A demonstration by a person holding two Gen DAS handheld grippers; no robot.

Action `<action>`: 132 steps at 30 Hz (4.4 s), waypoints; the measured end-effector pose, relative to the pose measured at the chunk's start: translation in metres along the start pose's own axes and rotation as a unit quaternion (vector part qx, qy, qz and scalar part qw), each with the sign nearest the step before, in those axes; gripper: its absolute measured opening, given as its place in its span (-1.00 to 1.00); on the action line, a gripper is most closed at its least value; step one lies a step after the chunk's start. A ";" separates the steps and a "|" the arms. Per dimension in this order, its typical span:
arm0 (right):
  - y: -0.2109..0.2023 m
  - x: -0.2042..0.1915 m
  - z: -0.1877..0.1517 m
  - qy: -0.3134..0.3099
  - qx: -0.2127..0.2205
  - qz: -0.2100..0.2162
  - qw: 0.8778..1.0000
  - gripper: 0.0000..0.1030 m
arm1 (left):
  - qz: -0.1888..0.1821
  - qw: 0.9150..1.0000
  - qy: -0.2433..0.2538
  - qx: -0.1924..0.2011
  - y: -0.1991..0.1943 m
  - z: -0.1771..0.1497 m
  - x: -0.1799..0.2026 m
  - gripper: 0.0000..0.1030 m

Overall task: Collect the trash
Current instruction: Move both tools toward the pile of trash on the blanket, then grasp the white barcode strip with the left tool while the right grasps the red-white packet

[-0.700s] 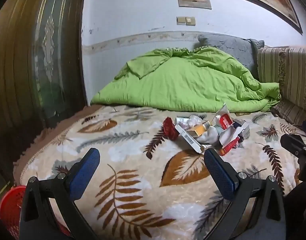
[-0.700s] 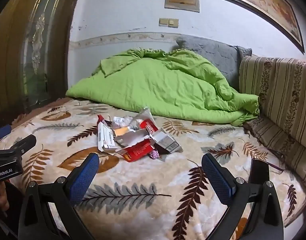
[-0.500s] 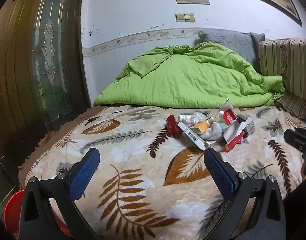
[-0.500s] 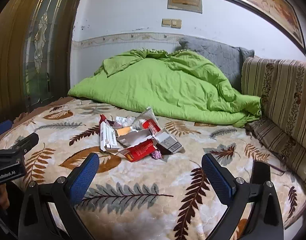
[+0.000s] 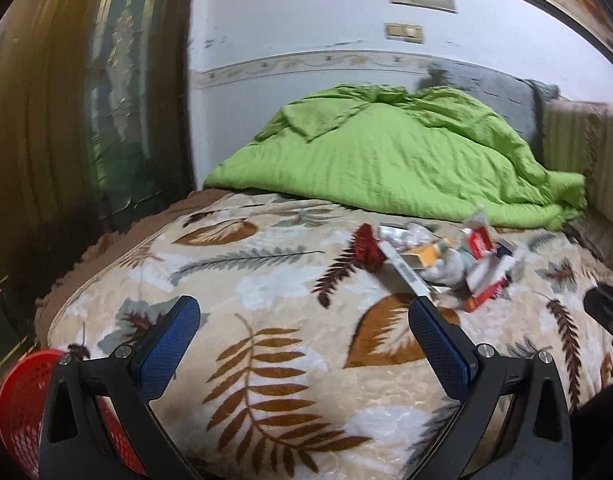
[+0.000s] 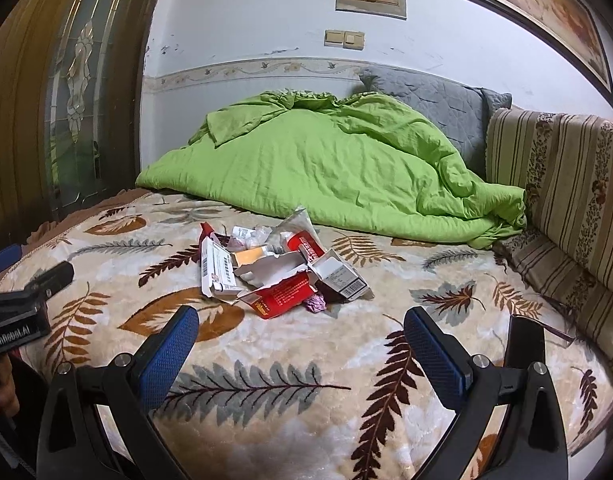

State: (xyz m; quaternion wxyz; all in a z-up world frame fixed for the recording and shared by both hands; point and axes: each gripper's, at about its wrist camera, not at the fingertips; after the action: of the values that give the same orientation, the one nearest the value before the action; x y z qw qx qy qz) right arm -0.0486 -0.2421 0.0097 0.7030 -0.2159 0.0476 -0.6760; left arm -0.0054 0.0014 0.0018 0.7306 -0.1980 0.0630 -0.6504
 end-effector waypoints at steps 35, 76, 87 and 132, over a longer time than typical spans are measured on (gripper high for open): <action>0.001 -0.015 0.010 0.024 0.008 0.061 0.998 1.00 | 0.036 0.999 -0.006 0.014 -0.068 0.020 -0.022 1.00; 0.042 -0.005 0.003 0.058 -0.064 0.083 0.993 0.97 | -0.021 0.993 -0.026 -0.111 0.028 -0.006 -0.018 1.00; 0.131 0.017 0.026 0.199 -0.155 0.111 0.961 0.96 | -0.035 0.990 -0.010 -0.137 0.069 0.014 0.003 0.67; 0.148 -0.008 0.036 0.149 -0.110 0.180 0.966 -0.79 | -0.107 0.980 -0.011 -0.167 0.115 0.012 0.012 -0.76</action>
State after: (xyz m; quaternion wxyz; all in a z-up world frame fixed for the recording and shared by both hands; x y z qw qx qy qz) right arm 0.1010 -0.2269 -0.0139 0.7697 -0.1771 0.2638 -0.5537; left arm 0.1074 0.0008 -0.0281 0.6140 -0.3306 0.1410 -0.7027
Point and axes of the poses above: each gripper's, at about its wrist camera, not at the fingertips, and y roughly the way its jaws point, x to its right, z to its top, and after that the axes turned 9 degrees about -y, right-handed
